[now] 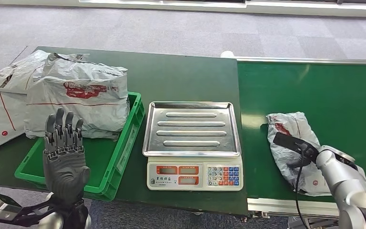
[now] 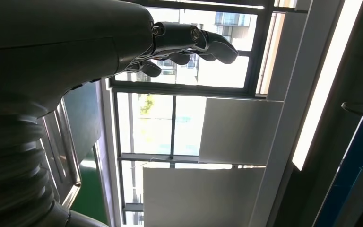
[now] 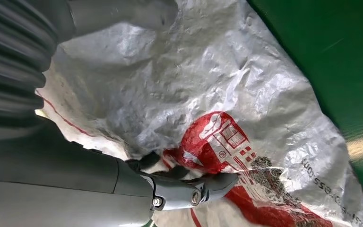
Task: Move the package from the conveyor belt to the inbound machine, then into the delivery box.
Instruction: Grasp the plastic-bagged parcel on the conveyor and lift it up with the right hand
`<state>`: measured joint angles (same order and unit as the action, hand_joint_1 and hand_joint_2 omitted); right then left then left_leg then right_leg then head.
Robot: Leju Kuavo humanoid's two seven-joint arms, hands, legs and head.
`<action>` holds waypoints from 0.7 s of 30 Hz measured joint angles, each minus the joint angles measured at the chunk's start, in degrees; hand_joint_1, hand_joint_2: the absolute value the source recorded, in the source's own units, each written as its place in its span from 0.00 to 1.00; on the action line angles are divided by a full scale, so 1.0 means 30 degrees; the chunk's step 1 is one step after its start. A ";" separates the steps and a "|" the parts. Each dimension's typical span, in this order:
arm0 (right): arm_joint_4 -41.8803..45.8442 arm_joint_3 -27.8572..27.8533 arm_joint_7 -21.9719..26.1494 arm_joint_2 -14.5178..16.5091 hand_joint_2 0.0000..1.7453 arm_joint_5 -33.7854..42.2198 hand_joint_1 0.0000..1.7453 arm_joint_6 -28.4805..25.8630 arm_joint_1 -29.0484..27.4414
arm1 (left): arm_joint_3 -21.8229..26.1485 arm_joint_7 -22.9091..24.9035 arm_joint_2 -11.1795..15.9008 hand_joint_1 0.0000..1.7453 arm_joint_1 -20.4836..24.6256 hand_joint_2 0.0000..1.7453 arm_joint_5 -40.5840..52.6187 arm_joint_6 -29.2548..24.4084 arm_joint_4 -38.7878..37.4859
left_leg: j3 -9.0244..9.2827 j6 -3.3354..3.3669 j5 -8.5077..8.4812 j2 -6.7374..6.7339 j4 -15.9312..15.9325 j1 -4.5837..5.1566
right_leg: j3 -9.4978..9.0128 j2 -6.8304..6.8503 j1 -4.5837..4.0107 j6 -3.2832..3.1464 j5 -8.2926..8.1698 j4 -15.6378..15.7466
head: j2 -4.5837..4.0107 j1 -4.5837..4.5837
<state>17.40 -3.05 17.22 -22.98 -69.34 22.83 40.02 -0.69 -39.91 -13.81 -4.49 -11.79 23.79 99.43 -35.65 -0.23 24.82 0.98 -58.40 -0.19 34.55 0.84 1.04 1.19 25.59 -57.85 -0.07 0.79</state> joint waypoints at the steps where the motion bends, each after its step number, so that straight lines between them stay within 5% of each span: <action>1: 0.0002 0.0002 0.0167 0.0015 1.00 0.0076 1.00 -0.0015 -0.0027 | 0.0036 -0.0024 0.0000 0.00 0.0022 1.00 -0.0007 -0.0058 0.0004 | 0.0000 0.0000 0.0000 0.0000 0.0000 0.0000 | -0.0001 0.0001 0.0000 0.0000 0.0000 0.0000 | 0.0000 0.0000; 16: 0.0689 0.0011 0.0592 0.0035 1.00 0.0178 1.00 -0.2194 -0.0051 | 0.0291 0.0250 0.0000 0.00 0.0165 1.00 -0.0304 -0.0670 0.0648 | -0.0007 0.0000 0.0000 0.0002 0.0000 0.0002 | -0.0006 0.0002 0.0002 0.0001 -0.0001 0.0000 | 0.0000 0.0000; 21: 0.1627 0.0096 -0.0567 0.0049 1.00 -0.0016 1.00 -0.6951 0.0680 | 0.0382 0.0313 -0.0016 0.00 0.0034 1.00 -0.0419 -0.1066 0.1049 | -0.0038 0.0000 -0.0008 -0.0006 0.0001 0.0012 | 0.0011 -0.0016 0.0012 0.0007 -0.0019 -0.0007 | 0.0000 0.0000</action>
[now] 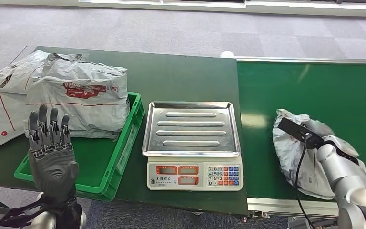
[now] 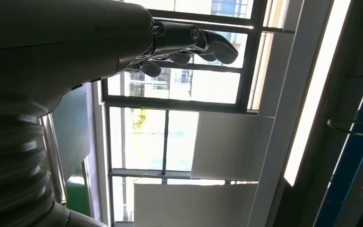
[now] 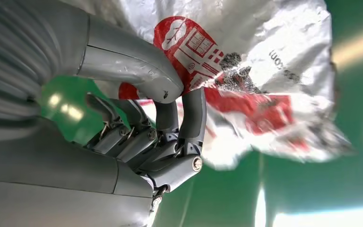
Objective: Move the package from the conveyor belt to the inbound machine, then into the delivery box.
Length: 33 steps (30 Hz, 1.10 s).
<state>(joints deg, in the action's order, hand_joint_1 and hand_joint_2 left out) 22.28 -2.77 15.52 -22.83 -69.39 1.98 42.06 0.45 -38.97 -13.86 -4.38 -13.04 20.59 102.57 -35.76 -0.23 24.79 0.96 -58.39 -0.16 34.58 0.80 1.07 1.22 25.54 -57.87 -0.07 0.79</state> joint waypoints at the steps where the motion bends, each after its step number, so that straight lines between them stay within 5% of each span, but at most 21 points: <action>1: 0.0445 0.0042 -0.0292 0.0016 1.00 -0.0085 1.00 -0.1044 0.0349 | 0.0045 0.0053 -0.0024 0.00 -0.0071 1.00 -0.0004 -0.0027 0.0144 | -0.0001 0.0000 -0.0002 -0.0011 0.0000 0.0002 | 0.0008 -0.0012 0.0003 0.0002 -0.0006 -0.0001 | 0.0000 0.0000; 3: 0.1991 0.0191 -0.0921 0.0062 1.00 -0.0193 1.00 -0.2006 0.1081 | 0.0133 0.0208 -0.0097 0.00 -0.0177 1.00 -0.0013 -0.0038 0.0420 | 0.0004 0.0001 -0.0005 -0.0032 -0.0001 0.0003 | 0.0015 -0.0026 0.0004 0.0004 -0.0011 -0.0002 | 0.0000 0.0000; 11: 0.8884 0.1144 -0.2195 0.0388 1.00 -0.0415 1.00 -0.0566 0.2440 | 0.0208 0.0514 -0.0264 0.00 -0.0179 1.00 -0.0009 -0.0140 0.0744 | 0.0014 0.0006 -0.0008 -0.0026 -0.0001 -0.0001 | 0.0011 -0.0009 0.0000 0.0006 -0.0006 -0.0001 | 0.0000 0.0000; 24: 1.2266 0.1676 -0.2311 0.0526 1.00 -0.0683 1.00 -0.1104 0.2679 | 0.0213 0.0547 -0.0268 0.00 -0.0122 1.00 -0.0013 -0.0064 0.0749 | 0.0015 0.0009 -0.0006 -0.0028 -0.0003 0.0001 | 0.0007 -0.0013 0.0002 0.0009 -0.0008 0.0002 | 0.0000 0.0000; 29: 1.3259 0.2768 -0.0447 0.1313 1.00 -0.0239 1.00 0.0794 0.2722 | 0.0184 0.0619 -0.0268 0.00 0.0324 1.00 -0.0071 0.0528 0.0417 | 0.0035 0.0001 -0.0002 -0.0088 0.0010 -0.0006 | 0.0006 -0.0076 -0.0009 0.0003 -0.0011 0.0000 | 0.0000 0.0000; 33: 1.3150 0.5969 0.1657 0.2893 1.00 0.1215 1.00 0.2075 0.2772 | -0.0255 0.0614 -0.0268 0.00 0.1155 1.00 -0.0109 0.1146 -0.0523 | 0.0076 -0.0014 -0.0006 -0.0214 0.0025 -0.0018 | 0.0014 -0.0194 -0.0029 -0.0034 -0.0034 -0.0004 | 0.0000 0.0000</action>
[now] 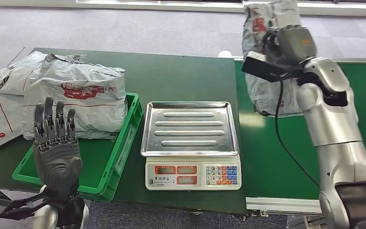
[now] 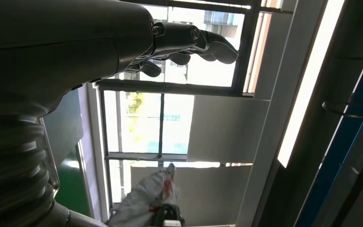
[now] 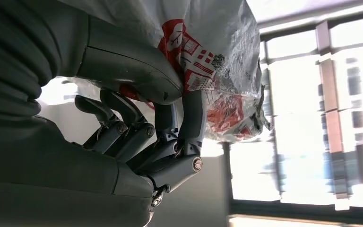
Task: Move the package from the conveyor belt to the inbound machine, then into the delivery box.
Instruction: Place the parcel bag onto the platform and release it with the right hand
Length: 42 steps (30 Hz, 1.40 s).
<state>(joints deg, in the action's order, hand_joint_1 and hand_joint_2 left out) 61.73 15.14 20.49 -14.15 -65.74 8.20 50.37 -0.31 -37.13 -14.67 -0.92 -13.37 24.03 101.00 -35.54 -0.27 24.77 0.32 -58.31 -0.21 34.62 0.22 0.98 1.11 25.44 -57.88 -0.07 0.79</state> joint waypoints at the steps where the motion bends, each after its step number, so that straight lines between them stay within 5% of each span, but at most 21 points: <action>1: -0.0179 0.0998 0.0399 0.0523 1.00 0.0508 1.00 0.0060 0.0019 | -0.0166 -0.0060 0.0000 0.00 0.0147 1.00 -0.0002 0.0016 -0.0208 | 0.0007 -0.0007 -0.0004 -0.0015 0.0001 -0.0010 | 0.0003 -0.0019 -0.0011 -0.0007 -0.0004 -0.0002 | 0.0000 0.0000; 8: -0.1525 0.6280 0.1024 0.4101 1.00 0.3305 1.00 0.0384 0.0489 | -0.0927 -0.0510 0.0042 0.00 0.0413 1.00 -0.0100 -0.0487 -0.0928 | 0.0005 -0.0043 -0.0025 -0.0004 0.0001 -0.0056 | 0.0018 -0.0007 -0.0042 -0.0036 0.0001 -0.0005 | 0.0000 0.0004; 20: -0.2247 0.8908 0.1294 0.5401 1.00 0.4644 1.00 0.0786 0.1285 | -0.1047 -0.0683 0.0275 0.00 0.0281 1.00 -0.0395 -0.0826 -0.1340 | -0.0007 -0.0033 -0.0018 -0.0007 -0.0006 -0.0024 | 0.0013 -0.0011 -0.0012 -0.0014 -0.0015 0.0013 | 0.0000 0.0000; 24: -0.2793 0.9448 0.1334 0.5868 1.00 0.4901 0.03 0.0801 0.1501 | -0.1045 -0.0880 0.0342 0.00 -0.0005 1.00 -0.0521 -0.0833 -0.1458 | -0.0006 -0.0037 -0.0020 -0.0004 -0.0004 -0.0037 | 0.0014 -0.0007 -0.0032 -0.0018 -0.0012 0.0012 | 0.0000 0.0000; 26: -0.3152 0.9652 0.1318 0.6029 1.00 0.5078 0.00 0.0657 0.1656 | -0.1032 -0.0929 0.0364 0.00 -0.0100 1.00 -0.0532 -0.0833 -0.1488 | -0.0007 -0.0038 -0.0020 -0.0004 -0.0003 -0.0043 | 0.0014 -0.0009 -0.0034 -0.0019 -0.0011 0.0011 | 0.0000 0.0000; 30: -0.3860 0.9943 0.0790 0.6212 0.00 0.5148 0.00 -0.0248 0.1975 | -0.0987 -0.0989 0.0373 0.00 -0.0382 1.00 -0.0523 -0.0937 -0.1477 | -0.0009 -0.0038 -0.0020 -0.0001 -0.0004 -0.0044 | 0.0010 -0.0007 -0.0030 -0.0019 -0.0011 0.0011 | 0.0000 0.0000; 42: -0.2630 0.9386 -0.1116 0.5666 0.00 0.3990 0.00 -0.1806 0.1815 | -0.0562 -0.1011 0.0408 0.00 -0.1166 1.00 -0.0120 -0.1066 -0.0875 | -0.0005 -0.0037 -0.0020 -0.0007 -0.0009 -0.0038 | 0.0021 -0.0012 -0.0023 -0.0018 -0.0013 0.0012 | 0.0000 0.0000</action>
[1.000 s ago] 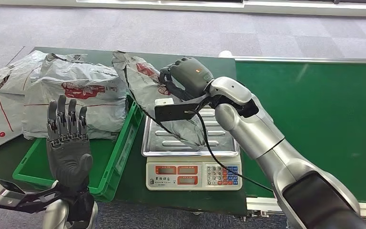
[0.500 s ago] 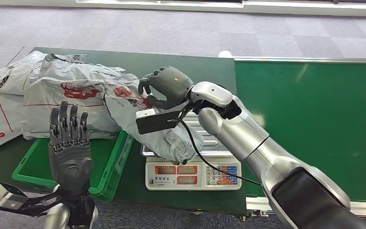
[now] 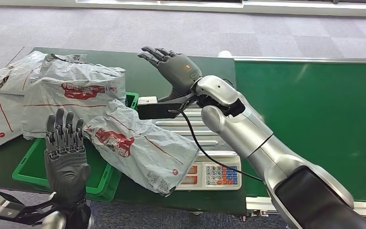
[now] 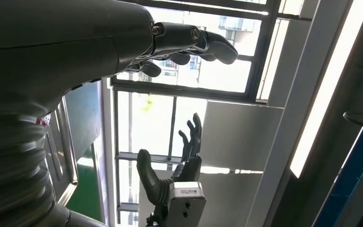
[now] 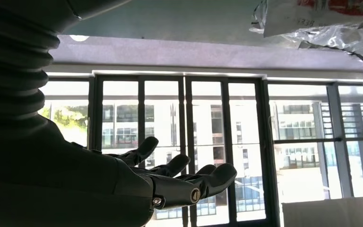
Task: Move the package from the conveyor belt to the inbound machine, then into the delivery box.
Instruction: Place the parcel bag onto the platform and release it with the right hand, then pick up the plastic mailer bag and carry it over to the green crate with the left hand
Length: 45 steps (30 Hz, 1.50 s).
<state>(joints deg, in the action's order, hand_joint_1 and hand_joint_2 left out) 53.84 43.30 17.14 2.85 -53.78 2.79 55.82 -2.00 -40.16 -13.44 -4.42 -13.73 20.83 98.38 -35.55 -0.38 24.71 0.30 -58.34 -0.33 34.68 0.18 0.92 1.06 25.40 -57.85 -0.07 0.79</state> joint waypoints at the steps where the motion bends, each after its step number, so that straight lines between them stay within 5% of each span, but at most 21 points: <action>1: 0.0231 -0.0149 -0.0080 -0.0076 0.00 -0.0118 0.00 -0.0018 -0.0040 | 0.0029 -0.0002 0.0000 0.00 -0.0010 1.00 0.0011 0.0007 0.0040 | 0.0000 0.0000 0.0000 0.0000 0.0000 0.0000 | 0.0001 0.0000 0.0000 0.0000 0.0000 0.0000 | 0.0000 0.0000; 13: 0.3686 -0.2769 -0.0734 -0.1327 0.00 -0.0532 0.00 -0.1112 -0.1231 | 0.0235 0.0000 0.0037 0.00 0.0148 1.00 0.5344 -0.4865 0.1477 | 0.0011 0.0000 0.0003 -0.0009 -0.0006 0.0006 | 0.0012 -0.0018 0.0007 0.0000 -0.0004 0.0003 | 0.0000 0.0002; 15: 0.4355 -0.3254 -0.0942 -0.1461 0.00 -0.0774 0.00 -0.1918 -0.1778 | 0.0029 0.0657 0.0288 0.00 0.0491 1.00 0.8879 -0.7851 0.1601 | 0.0020 0.0000 0.0001 0.0004 -0.0014 0.0003 | 0.0017 0.0008 0.0003 0.0000 -0.0002 0.0009 | 0.0000 0.0004; 18: 0.6400 -0.4782 -0.1007 -0.1634 0.00 -0.1473 0.00 -0.2652 -0.3151 | -0.1209 0.4486 0.1431 0.00 0.2438 1.00 2.0737 -1.2379 0.0815 | 0.0012 0.0005 -0.0008 0.0071 -0.0018 0.0000 | 0.0004 0.0105 -0.0006 0.0000 0.0001 0.0014 | 0.0000 0.0007; 20: 0.7498 -0.5693 -0.0923 -0.1570 0.00 -0.2091 0.00 -0.2244 -0.3809 | -0.2584 0.6912 0.2434 0.00 0.4819 1.00 2.9163 -1.1189 -0.0904 | 0.0000 -0.0005 -0.0033 0.0108 -0.0008 0.0001 | -0.0020 0.0146 -0.0002 -0.0014 -0.0019 0.0010 | 0.0000 0.0007; 22: 0.7989 -0.6320 -0.0965 -0.1305 0.00 -0.2660 0.00 -0.1921 -0.4080 | -0.3996 0.8169 0.3282 0.00 0.7370 1.00 3.3004 -0.8430 -0.3541 | -0.0010 -0.0034 -0.0065 0.0069 -0.0001 0.0002 | 0.0016 0.0091 0.0001 -0.0044 -0.0082 0.0006 | 0.0000 0.0004; 24: 0.8037 -0.6802 -0.1135 -0.1010 0.00 -0.2989 0.00 -0.1956 -0.4129 | -0.5369 0.8400 0.3919 0.00 0.9798 1.00 3.3165 -0.6938 -0.6638 | -0.0031 -0.0042 -0.0104 -0.0013 -0.0002 0.0002 | 0.0074 -0.0006 0.0001 -0.0052 -0.0156 0.0004 | 0.0000 0.0004; 28: 0.7626 -0.7466 -0.1180 -0.0748 0.00 -0.3058 0.00 -0.2457 -0.4147 | -0.7893 0.7746 0.4946 0.00 1.3463 1.00 3.2685 -0.6726 -1.1965 | -0.0042 -0.0040 -0.0147 -0.0094 -0.0004 0.0002 | 0.0101 -0.0089 0.0003 -0.0039 -0.0215 0.0000 | 0.0000 0.0002; 36: 0.7018 -0.8362 -0.1053 -0.0738 0.00 -0.3098 0.00 -0.2555 -0.4305 | -1.0153 0.7133 0.5907 0.00 1.6116 1.00 3.1517 -0.6253 -1.6523 | -0.0059 -0.0045 -0.0146 -0.0105 0.0004 -0.0002 | 0.0123 -0.0120 -0.0006 -0.0041 -0.0208 -0.0001 | 0.0000 0.0005; 37: 0.6921 -0.8455 -0.1040 -0.0739 0.00 -0.3092 0.00 -0.2554 -0.4304 | -1.0346 0.7103 0.5951 0.03 1.6281 1.00 3.1390 -0.6189 -1.6819 | -0.0061 -0.0045 -0.0145 -0.0106 0.0005 -0.0002 | 0.0124 -0.0120 -0.0006 -0.0042 -0.0206 -0.0002 | 0.0000 0.0004; 41: 0.6611 -0.8737 -0.0982 -0.0750 0.00 -0.3036 0.00 -0.2572 -0.4302 | -1.0911 0.7020 0.6065 1.00 1.6666 1.00 3.1059 -0.6071 -1.7573 | -0.0063 -0.0044 -0.0144 -0.0107 0.0006 -0.0002 | 0.0127 -0.0122 -0.0005 -0.0042 -0.0205 -0.0001 | 0.0000 0.0002; 45: 0.6388 -0.8821 -0.0845 -0.0756 0.00 -0.2983 0.00 -0.2634 -0.4303 | -1.1309 0.6907 0.6222 1.00 1.6887 1.00 3.0642 -0.5829 -1.8065 | -0.0063 -0.0045 -0.0146 -0.0106 0.0006 -0.0002 | 0.0128 -0.0123 -0.0008 -0.0043 -0.0207 -0.0002 | 0.0000 0.0005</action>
<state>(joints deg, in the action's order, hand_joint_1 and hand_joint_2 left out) 73.00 16.84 14.60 0.58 -62.72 -5.11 42.91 -35.93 -19.44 5.22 46.24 78.19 3.34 44.18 -35.74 -0.52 24.28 -0.02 -58.32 -0.33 35.07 -0.19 0.89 0.93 24.78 -57.85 -0.07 0.80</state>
